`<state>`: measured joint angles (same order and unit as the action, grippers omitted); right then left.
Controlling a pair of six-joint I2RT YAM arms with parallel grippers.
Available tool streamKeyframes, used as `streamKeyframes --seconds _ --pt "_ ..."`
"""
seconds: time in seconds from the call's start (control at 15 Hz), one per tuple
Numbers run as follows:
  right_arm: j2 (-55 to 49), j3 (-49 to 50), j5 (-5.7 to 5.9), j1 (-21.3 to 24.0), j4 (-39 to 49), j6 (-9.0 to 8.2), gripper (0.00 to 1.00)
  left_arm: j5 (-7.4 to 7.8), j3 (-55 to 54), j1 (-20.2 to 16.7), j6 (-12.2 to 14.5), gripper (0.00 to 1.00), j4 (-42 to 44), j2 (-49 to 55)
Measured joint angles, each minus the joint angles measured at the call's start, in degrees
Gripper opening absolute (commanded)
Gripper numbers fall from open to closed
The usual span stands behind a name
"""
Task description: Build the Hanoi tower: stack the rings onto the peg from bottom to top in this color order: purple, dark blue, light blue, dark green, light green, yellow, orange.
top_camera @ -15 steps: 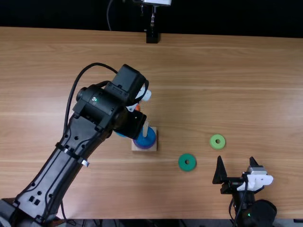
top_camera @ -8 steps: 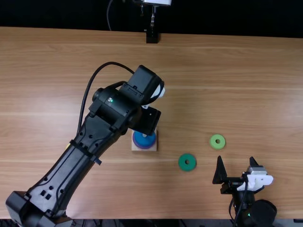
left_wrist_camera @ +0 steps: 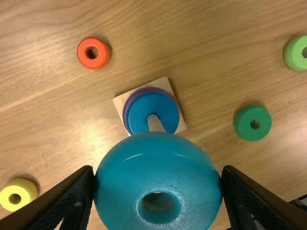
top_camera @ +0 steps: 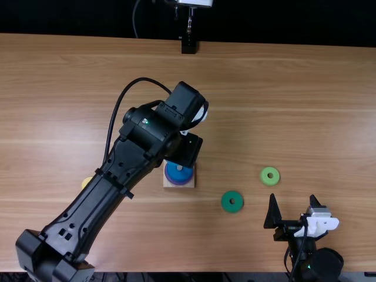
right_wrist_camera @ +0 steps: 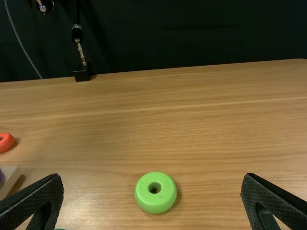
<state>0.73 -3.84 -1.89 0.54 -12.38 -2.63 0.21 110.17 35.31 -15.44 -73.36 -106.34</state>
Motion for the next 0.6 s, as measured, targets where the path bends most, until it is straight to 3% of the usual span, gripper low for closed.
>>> streamKeyframes --seconds 0.6 --pt "0.0 0.0 0.00 0.0 0.0 -0.02 1.00 0.00 0.1 1.5 0.0 0.00 0.2 -1.0"
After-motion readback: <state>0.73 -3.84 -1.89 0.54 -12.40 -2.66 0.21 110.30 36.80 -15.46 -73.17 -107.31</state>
